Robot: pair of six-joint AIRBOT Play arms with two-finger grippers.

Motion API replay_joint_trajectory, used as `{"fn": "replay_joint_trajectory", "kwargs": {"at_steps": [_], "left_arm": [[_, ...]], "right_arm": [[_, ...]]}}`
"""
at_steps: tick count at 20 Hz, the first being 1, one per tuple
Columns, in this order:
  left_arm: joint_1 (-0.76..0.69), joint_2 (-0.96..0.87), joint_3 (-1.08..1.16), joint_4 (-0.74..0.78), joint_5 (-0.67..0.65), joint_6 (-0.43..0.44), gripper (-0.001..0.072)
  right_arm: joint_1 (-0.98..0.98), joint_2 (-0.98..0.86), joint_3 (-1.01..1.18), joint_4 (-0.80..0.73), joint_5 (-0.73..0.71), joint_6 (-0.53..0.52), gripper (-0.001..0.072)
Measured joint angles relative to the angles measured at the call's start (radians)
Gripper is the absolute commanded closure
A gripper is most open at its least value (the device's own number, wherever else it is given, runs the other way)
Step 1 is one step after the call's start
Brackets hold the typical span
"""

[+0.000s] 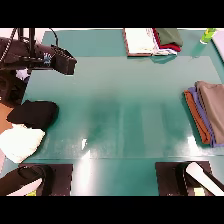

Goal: Fold the shirts.

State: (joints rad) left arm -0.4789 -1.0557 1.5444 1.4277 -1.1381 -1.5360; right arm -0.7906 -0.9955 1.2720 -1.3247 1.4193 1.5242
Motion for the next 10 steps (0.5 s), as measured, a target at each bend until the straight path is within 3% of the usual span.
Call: {"fn": "replay_joint_trajectory", "kwargs": {"at_steps": [2,5,7,9,10], "left_arm": [[0.0,0.0,0.0,0.002,0.001,0.0,0.0674],[0.0,0.0,0.0,0.004,0.002,0.0,0.0674],[0.0,0.0,0.0,0.003,0.003,0.0,0.0674],[0.0,0.0,0.0,0.004,0.003,0.0,0.0674],[0.0,0.0,0.0,0.004,0.004,0.0,0.0674]], "right_arm": [[0.125,-0.001,0.043,0.089,-0.012,0.003,0.0097],[0.351,-0.001,0.069,0.15,-0.056,0.003,0.0235],[0.5,-0.004,0.07,0.17,-0.101,0.004,0.0376],[0.632,-0.014,0.07,0.182,-0.148,0.004,0.0613],[0.693,-0.022,0.07,0.185,-0.167,0.004,0.0692]]}}
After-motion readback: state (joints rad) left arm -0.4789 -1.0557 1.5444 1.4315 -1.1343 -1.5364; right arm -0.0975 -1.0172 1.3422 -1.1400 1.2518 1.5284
